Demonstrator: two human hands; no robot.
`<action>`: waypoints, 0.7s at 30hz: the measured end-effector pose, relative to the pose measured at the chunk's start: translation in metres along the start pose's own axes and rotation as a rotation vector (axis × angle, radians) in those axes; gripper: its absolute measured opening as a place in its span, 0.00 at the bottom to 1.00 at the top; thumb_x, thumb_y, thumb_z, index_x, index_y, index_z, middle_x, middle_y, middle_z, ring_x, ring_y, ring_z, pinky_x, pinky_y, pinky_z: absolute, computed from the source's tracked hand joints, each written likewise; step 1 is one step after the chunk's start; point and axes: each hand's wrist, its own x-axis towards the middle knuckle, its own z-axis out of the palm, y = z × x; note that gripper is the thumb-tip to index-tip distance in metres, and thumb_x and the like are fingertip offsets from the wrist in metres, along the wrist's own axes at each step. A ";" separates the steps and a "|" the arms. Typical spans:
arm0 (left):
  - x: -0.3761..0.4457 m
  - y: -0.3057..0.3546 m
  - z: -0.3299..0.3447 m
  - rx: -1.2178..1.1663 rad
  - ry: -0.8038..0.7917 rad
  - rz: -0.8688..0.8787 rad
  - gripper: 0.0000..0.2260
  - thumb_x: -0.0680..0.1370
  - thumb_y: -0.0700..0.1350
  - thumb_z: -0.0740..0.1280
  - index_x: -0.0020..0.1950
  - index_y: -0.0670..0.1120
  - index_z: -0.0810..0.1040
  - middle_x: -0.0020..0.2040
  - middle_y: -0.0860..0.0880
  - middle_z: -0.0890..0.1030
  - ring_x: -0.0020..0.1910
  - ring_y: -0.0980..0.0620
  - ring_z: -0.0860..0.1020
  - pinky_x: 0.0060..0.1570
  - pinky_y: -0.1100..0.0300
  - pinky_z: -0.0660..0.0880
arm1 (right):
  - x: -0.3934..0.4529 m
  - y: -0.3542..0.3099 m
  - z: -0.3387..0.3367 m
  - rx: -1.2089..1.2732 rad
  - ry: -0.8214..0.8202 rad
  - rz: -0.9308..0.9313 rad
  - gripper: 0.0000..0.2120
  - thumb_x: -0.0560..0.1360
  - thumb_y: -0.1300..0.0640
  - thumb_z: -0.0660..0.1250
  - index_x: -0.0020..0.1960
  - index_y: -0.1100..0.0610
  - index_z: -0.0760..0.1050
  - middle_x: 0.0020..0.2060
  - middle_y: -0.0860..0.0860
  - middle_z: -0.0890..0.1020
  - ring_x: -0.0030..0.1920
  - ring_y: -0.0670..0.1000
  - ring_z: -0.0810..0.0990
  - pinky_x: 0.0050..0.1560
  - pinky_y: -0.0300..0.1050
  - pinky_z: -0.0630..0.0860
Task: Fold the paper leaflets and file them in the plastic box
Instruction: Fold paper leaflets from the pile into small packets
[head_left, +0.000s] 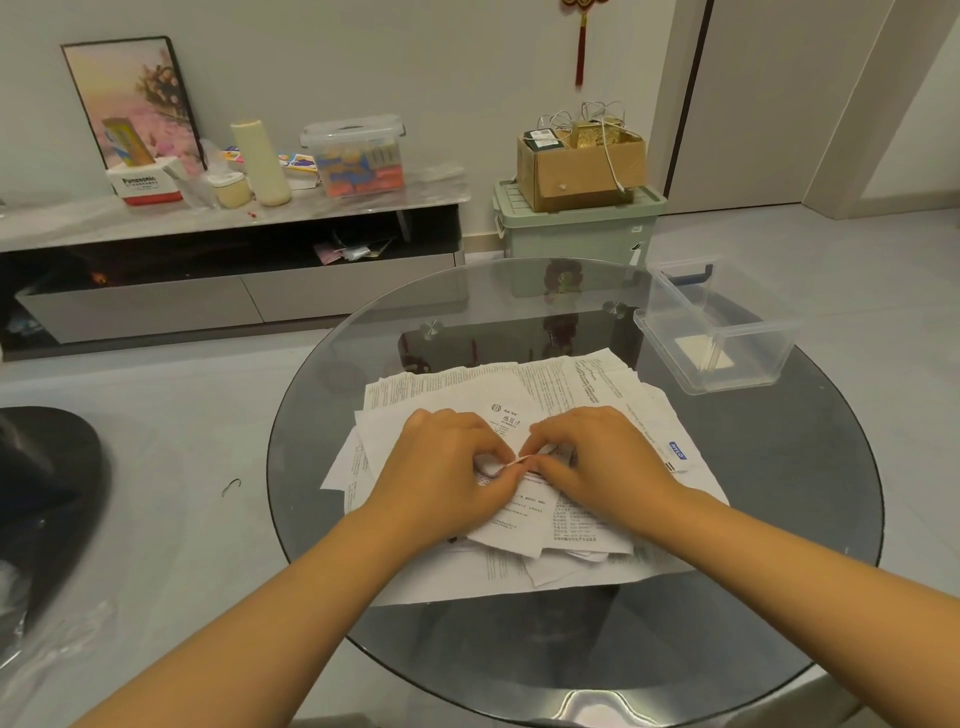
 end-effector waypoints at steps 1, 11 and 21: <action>0.000 -0.001 0.000 -0.011 0.001 0.004 0.11 0.74 0.57 0.67 0.52 0.55 0.82 0.50 0.59 0.80 0.52 0.56 0.73 0.57 0.58 0.64 | 0.000 0.001 -0.001 0.030 -0.020 0.012 0.07 0.75 0.48 0.66 0.51 0.48 0.79 0.46 0.44 0.81 0.46 0.46 0.76 0.50 0.40 0.70; 0.004 0.004 0.003 -0.231 -0.032 -0.107 0.02 0.75 0.51 0.68 0.44 0.54 0.77 0.42 0.57 0.77 0.47 0.55 0.72 0.56 0.56 0.67 | -0.004 0.013 -0.015 0.328 -0.160 0.103 0.03 0.75 0.53 0.67 0.42 0.46 0.75 0.47 0.45 0.81 0.48 0.45 0.78 0.51 0.41 0.75; 0.014 0.015 0.015 -0.301 -0.047 -0.265 0.09 0.75 0.50 0.69 0.51 0.57 0.70 0.39 0.58 0.78 0.45 0.53 0.76 0.59 0.51 0.71 | 0.001 0.014 0.001 -0.022 0.028 0.203 0.11 0.71 0.42 0.68 0.44 0.49 0.72 0.49 0.44 0.69 0.52 0.44 0.61 0.55 0.39 0.57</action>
